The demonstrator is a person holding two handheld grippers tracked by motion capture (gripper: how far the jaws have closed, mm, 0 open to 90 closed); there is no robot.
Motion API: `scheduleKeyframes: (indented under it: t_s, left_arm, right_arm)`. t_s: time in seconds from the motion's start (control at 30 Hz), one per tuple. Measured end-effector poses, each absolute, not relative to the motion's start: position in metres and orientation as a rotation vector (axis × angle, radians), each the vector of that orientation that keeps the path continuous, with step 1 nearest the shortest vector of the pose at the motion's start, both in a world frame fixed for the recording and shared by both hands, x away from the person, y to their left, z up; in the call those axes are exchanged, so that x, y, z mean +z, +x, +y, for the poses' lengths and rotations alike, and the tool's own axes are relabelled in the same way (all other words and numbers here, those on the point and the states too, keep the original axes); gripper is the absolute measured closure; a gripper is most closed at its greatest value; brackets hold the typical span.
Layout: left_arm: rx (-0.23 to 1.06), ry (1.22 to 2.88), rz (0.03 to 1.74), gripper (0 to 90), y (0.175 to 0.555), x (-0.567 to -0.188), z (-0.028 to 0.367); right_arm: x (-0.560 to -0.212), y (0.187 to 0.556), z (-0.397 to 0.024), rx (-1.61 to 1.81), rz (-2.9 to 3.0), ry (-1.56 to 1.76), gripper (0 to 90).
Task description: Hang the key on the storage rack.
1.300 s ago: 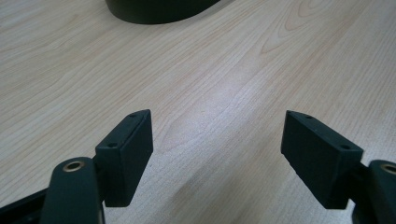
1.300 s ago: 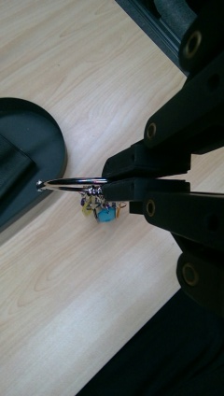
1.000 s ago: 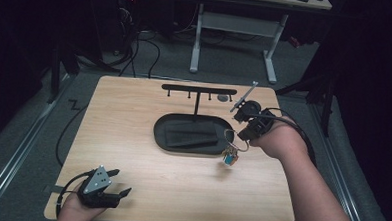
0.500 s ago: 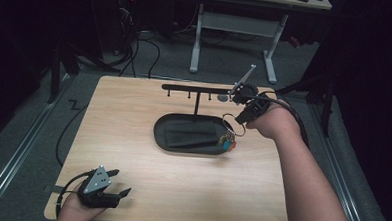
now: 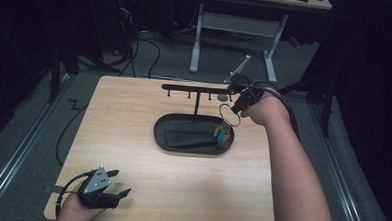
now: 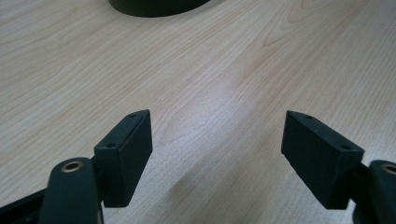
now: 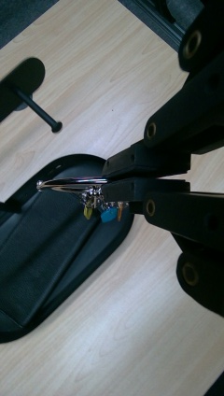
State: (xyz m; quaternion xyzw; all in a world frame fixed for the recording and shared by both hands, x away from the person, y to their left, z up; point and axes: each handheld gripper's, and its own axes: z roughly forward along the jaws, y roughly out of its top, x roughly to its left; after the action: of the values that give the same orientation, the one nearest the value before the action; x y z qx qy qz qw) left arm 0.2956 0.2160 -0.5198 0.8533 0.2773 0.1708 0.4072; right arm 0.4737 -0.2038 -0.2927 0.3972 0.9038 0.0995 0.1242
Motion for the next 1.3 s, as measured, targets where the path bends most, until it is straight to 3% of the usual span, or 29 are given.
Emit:
scheduleKeyframes:
  t_s: [1.03,1.3]
  left_arm:
    - [0.391,2.138,0.701,25.6,0.296,-0.521,0.217]
    - [0.39,2.141,0.703,25.6,0.296,-0.522,0.217]
  right_arm:
    - [-0.312,0.522,-0.215,0.257,2.522,1.256,87.4]
    - [-0.309,0.525,-0.212,0.279,2.475,1.234,81.1]
